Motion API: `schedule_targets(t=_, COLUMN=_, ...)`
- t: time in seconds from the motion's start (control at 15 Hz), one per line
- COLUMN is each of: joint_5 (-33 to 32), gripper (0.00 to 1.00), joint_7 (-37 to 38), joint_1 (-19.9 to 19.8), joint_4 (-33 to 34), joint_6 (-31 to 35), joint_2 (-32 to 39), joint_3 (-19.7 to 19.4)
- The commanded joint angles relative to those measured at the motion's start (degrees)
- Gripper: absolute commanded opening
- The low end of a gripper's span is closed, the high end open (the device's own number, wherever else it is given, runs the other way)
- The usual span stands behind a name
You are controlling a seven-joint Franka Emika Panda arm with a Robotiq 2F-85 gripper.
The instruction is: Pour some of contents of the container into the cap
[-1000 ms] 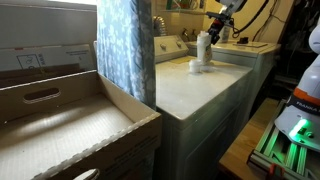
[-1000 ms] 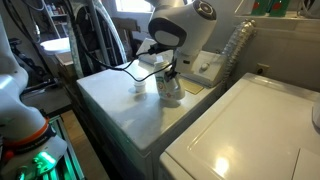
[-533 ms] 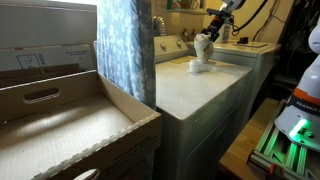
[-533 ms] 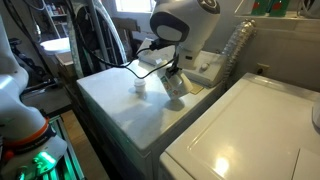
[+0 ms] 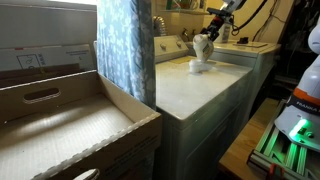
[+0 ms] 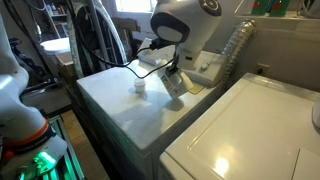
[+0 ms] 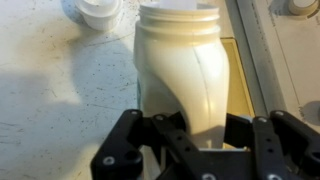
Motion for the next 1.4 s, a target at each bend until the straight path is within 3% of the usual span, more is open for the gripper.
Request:
schedule_targets(t=0.0, joint_5=1.84, gripper=0.00, joint_7=-1.33, joint_1=-1.08, joint_4=2.62, joint_6=-4.77, joint_2=-1.02, joint_3=-0.06)
schedule_targets(t=0.6, joint_5=-7.41, gripper=0.00, joint_7=-0.38, joint_1=1.03, joint_4=7.20, joint_6=-11.08, joint_2=-1.20, joint_3=0.15)
schedule_targets(t=1.33, joint_5=-22.72, gripper=0.00, joint_7=2.54, joint_1=6.10, joint_4=7.84, joint_6=-10.18, joint_2=-2.29, joint_3=2.09)
